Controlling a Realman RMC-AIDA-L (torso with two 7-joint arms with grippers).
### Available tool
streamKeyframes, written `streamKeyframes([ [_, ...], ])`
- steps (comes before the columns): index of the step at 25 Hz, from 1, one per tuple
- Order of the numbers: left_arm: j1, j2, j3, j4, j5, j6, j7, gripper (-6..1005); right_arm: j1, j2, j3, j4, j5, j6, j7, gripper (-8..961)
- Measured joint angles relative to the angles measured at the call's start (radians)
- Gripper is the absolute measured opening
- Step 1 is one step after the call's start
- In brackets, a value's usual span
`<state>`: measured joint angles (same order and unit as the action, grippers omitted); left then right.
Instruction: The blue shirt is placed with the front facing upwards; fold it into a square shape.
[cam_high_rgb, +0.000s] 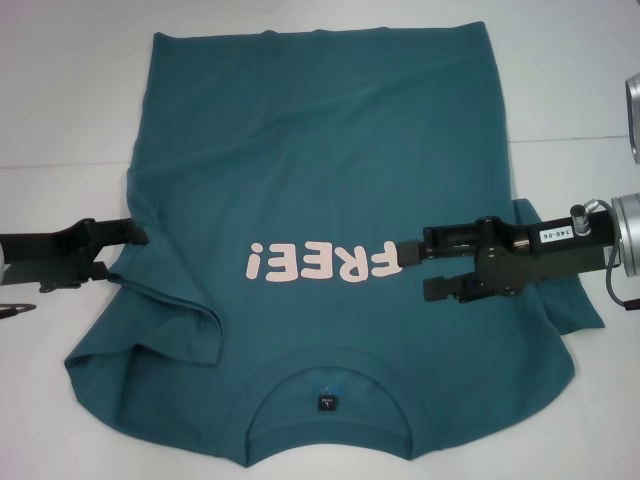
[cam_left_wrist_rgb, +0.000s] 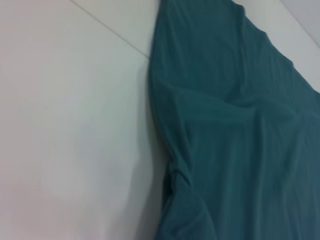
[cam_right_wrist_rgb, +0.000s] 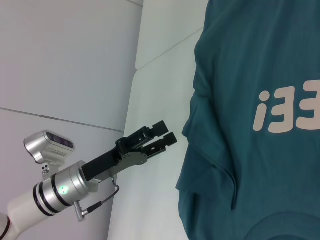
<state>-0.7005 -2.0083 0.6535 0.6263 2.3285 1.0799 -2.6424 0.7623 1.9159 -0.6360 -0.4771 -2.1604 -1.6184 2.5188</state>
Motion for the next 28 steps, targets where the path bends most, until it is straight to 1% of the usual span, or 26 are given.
streamKeyframes([
  [5,0.000,0.003,0.001,-0.023,0.000,-0.041,-0.001,836,0.000,0.000,0.001,0.000,0.001,0.000,0.000,903],
  [13,-0.007,-0.003,0.004,-0.074,0.001,-0.137,0.013,836,0.000,0.000,0.001,0.000,-0.001,0.000,0.000,903],
  [20,-0.019,-0.011,0.023,-0.097,0.002,-0.179,0.023,836,-0.002,-0.001,0.001,0.000,-0.001,0.000,0.000,902],
  [28,-0.038,-0.011,0.042,-0.125,0.001,-0.208,0.027,835,-0.008,-0.002,0.001,0.000,0.001,0.000,0.000,902],
])
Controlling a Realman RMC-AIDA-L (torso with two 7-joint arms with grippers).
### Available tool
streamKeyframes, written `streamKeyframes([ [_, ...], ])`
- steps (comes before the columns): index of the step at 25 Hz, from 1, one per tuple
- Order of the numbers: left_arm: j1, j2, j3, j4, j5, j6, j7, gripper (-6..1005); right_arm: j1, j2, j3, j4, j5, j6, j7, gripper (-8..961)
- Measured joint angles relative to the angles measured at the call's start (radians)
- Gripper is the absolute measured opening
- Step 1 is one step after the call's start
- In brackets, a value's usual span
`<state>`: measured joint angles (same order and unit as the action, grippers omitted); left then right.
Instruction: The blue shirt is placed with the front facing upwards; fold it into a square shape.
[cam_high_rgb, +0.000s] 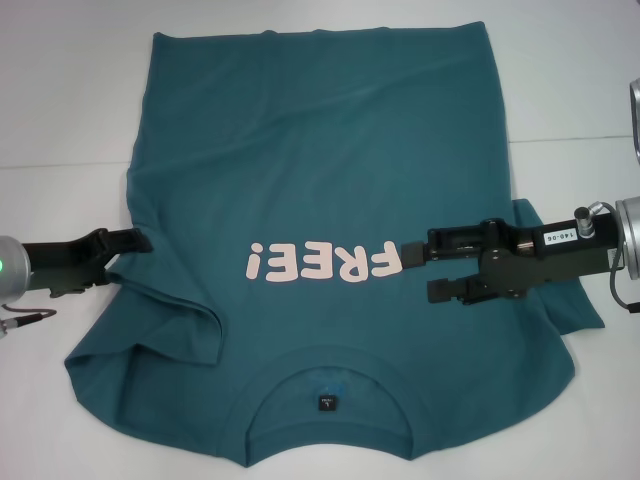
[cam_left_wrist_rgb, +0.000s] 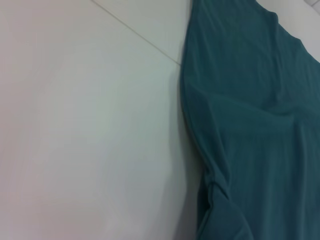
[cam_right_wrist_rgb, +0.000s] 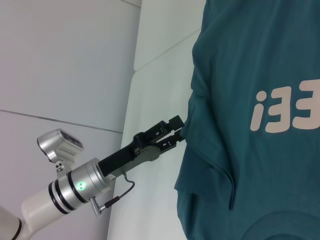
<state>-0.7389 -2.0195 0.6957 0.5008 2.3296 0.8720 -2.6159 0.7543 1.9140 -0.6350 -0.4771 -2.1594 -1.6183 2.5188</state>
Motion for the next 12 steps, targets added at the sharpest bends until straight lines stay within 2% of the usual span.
streamKeyframes([
  [12,-0.029,-0.026,-0.001,0.007,-0.012,0.014,0.007,835,-0.006,-0.001,0.000,0.000,0.001,0.000,0.000,901],
])
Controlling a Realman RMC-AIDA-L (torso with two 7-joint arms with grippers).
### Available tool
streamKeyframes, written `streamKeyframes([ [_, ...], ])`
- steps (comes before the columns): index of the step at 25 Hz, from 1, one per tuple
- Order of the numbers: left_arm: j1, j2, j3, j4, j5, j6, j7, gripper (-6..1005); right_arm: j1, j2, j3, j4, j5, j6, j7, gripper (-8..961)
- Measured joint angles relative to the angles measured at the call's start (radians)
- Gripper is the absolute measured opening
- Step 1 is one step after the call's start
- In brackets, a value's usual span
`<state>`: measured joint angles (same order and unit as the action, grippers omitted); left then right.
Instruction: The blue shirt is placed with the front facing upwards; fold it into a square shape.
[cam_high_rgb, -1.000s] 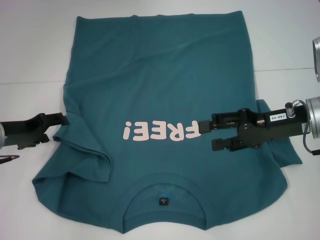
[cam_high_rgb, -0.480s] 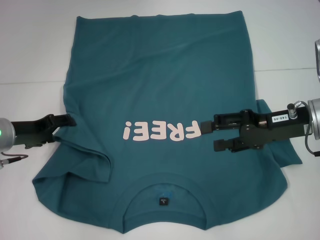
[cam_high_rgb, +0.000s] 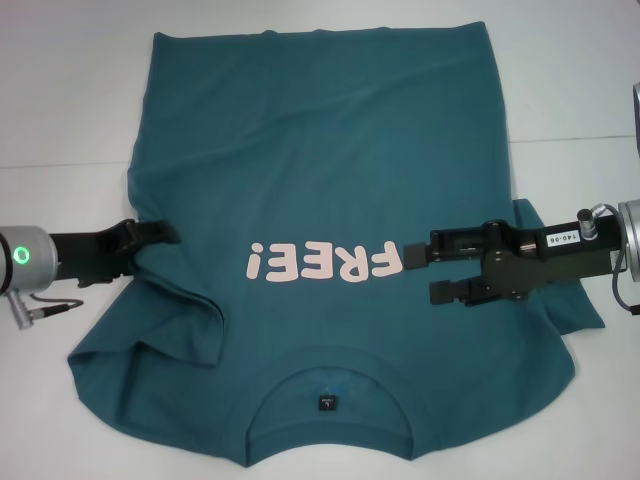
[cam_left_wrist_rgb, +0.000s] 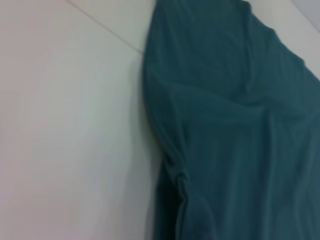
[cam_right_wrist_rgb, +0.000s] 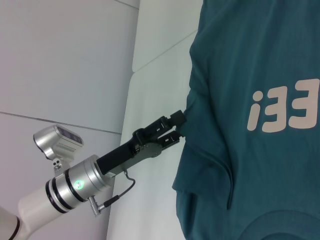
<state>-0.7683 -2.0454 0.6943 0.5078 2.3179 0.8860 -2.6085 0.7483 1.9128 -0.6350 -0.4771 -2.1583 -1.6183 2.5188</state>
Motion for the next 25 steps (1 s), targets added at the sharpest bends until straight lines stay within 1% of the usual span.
streamKeyframes([
  [5,-0.011,-0.005,-0.001,0.009,-0.036,0.038,0.017,835,-0.001,-0.001,0.000,0.000,0.000,0.000,0.000,900],
  [11,-0.026,-0.021,0.002,0.035,-0.112,0.109,0.065,835,-0.001,-0.001,0.000,0.000,0.000,0.006,0.000,900],
  [15,-0.034,-0.021,0.004,0.038,-0.128,0.140,0.087,836,-0.001,0.000,0.000,0.000,0.000,0.007,0.000,900],
  [20,-0.003,-0.004,0.000,0.041,-0.209,0.201,0.142,836,-0.001,0.000,0.000,0.000,0.000,0.015,-0.001,899],
  [24,0.014,0.016,0.001,0.046,-0.221,0.251,0.172,836,-0.001,0.001,-0.003,0.000,0.000,0.015,-0.004,899],
  [25,0.016,0.017,0.001,0.048,-0.221,0.259,0.180,836,0.000,0.001,-0.003,0.000,0.000,0.015,-0.005,899],
])
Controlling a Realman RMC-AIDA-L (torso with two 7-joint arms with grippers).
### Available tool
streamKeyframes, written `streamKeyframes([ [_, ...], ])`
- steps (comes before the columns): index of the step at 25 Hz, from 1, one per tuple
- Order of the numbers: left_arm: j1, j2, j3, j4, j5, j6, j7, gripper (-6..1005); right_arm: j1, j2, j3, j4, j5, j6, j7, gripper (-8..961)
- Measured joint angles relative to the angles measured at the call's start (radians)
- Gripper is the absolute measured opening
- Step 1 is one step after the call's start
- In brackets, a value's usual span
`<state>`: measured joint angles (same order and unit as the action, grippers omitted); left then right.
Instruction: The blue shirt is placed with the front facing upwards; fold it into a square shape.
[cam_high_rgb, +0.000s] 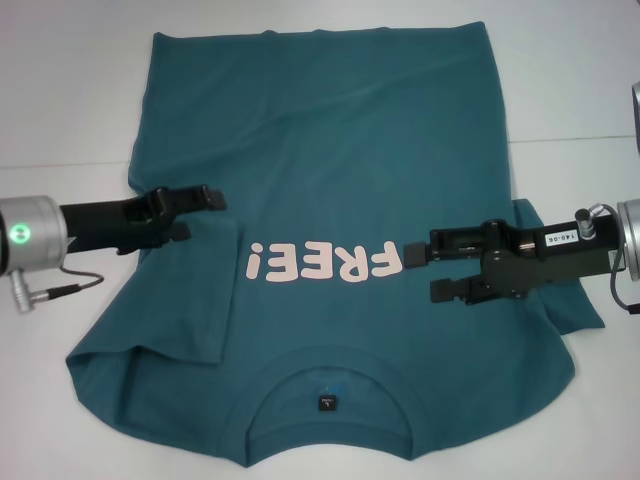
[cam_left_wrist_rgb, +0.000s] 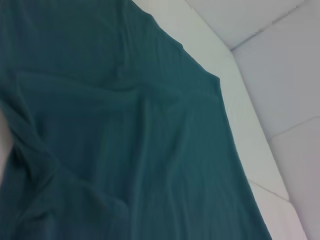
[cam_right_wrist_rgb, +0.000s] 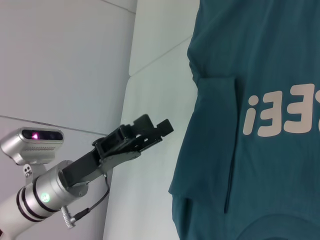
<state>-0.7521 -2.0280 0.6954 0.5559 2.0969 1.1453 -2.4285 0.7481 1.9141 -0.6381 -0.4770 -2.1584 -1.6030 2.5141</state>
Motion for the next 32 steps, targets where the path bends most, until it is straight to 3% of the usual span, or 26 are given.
streamKeyframes([
  [5,0.086,0.006,0.000,0.092,-0.002,0.105,0.163,834,-0.005,-0.002,-0.003,-0.010,-0.004,0.021,-0.021,898],
  [9,0.185,-0.008,0.001,0.193,-0.011,0.240,0.412,830,-0.015,-0.010,0.005,-0.012,-0.002,0.026,-0.043,898],
  [12,0.268,-0.042,0.001,0.259,-0.018,0.339,0.591,828,-0.019,-0.012,0.007,-0.014,-0.001,0.028,-0.056,898],
  [17,0.356,-0.098,0.007,0.343,-0.034,0.393,0.677,828,-0.023,-0.014,0.010,-0.032,0.000,0.039,-0.061,898],
  [23,0.380,-0.117,-0.008,0.348,-0.037,0.441,0.644,828,-0.058,-0.025,0.012,-0.103,-0.001,0.043,-0.125,897],
  [25,0.378,-0.122,-0.019,0.348,-0.046,0.455,0.612,828,-0.069,-0.037,0.011,-0.122,-0.006,0.046,-0.118,897],
  [29,0.371,-0.130,-0.019,0.347,-0.069,0.467,0.553,828,-0.079,-0.089,0.009,-0.129,-0.069,0.064,-0.022,897],
  [32,0.368,-0.133,-0.016,0.341,-0.079,0.469,0.545,828,-0.079,-0.116,0.008,-0.132,-0.148,0.091,0.047,896],
])
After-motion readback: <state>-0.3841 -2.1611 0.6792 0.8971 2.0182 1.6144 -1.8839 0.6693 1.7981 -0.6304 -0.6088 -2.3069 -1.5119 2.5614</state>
